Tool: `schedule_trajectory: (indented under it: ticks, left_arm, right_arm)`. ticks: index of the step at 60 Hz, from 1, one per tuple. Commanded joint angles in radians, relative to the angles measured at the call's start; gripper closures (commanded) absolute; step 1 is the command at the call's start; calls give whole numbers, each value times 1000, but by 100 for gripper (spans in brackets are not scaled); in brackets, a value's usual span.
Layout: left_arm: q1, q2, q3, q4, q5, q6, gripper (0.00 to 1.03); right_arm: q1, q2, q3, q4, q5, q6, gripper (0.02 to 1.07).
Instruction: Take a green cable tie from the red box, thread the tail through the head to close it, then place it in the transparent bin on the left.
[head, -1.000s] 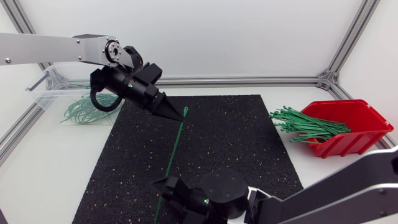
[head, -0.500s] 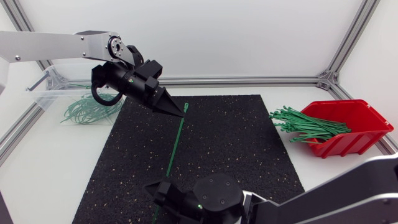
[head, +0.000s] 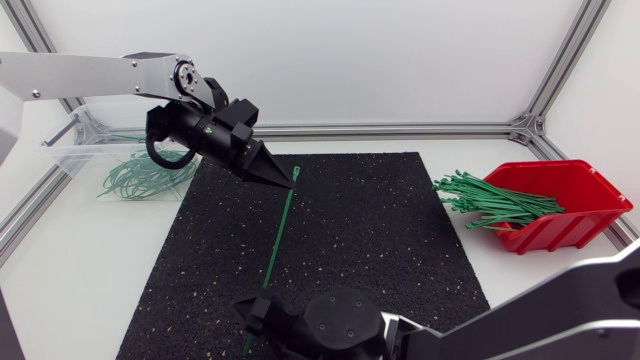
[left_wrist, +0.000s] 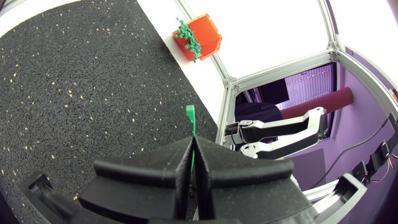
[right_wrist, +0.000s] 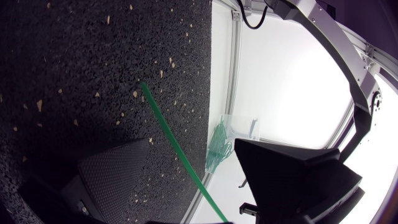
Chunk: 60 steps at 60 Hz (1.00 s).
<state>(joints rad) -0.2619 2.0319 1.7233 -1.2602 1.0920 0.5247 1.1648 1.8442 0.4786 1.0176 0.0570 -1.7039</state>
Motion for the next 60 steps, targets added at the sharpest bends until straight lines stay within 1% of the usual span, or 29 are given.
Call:
schedule_trajectory:
  ticks: [1, 4, 7, 11, 14, 20, 31, 37, 40, 51, 54, 57, 58, 60]
  left_arm:
    - [9, 24, 27, -21, 11, 24, 100]
    - [9, 25, 27, -31, 11, 37, 100]
    - [9, 27, 30, -36, 11, 38, 100]
    - [10, 28, 35, -41, 11, 40, 100]
    - [10, 30, 36, -42, 12, 40, 100]
    - [15, 34, 38, -44, 12, 41, 100]
    - [18, 37, 44, -54, 17, 47, 100]
    - [20, 39, 47, -57, 17, 49, 100]
    - [20, 42, 50, -62, 19, 52, 100]
    - [20, 51, 62, -73, 20, 57, 100]
    - [20, 54, 65, -73, 20, 58, 100]
    - [21, 57, 67, -74, 20, 58, 100]
    - [21, 59, 68, -74, 20, 58, 100]
    - [21, 62, 68, -74, 20, 58, 100]
  right_arm:
    - [12, 1, 15, 3, 4, -31, 17]
    - [18, -3, 11, 3, 4, -33, 20]
    - [26, -8, 6, 3, 4, -37, 25]
    - [33, -8, 2, 3, 6, -42, 30]
    - [38, -10, -3, 3, 6, -46, 37]
    - [50, -14, -9, 3, 7, -51, 48]
    - [58, -31, -23, 1, 9, -63, 65]
    - [62, -42, -26, 1, 9, -65, 79]
    - [64, -45, -26, -1, 10, -65, 81]
    - [70, -45, -31, -1, 17, -63, 82]
    - [70, -48, -32, -1, 17, -65, 83]
    - [72, -51, -34, -1, 17, -65, 87]
    - [73, -56, -32, -1, 17, -65, 91]
    - [75, -60, -29, -1, 18, -63, 95]
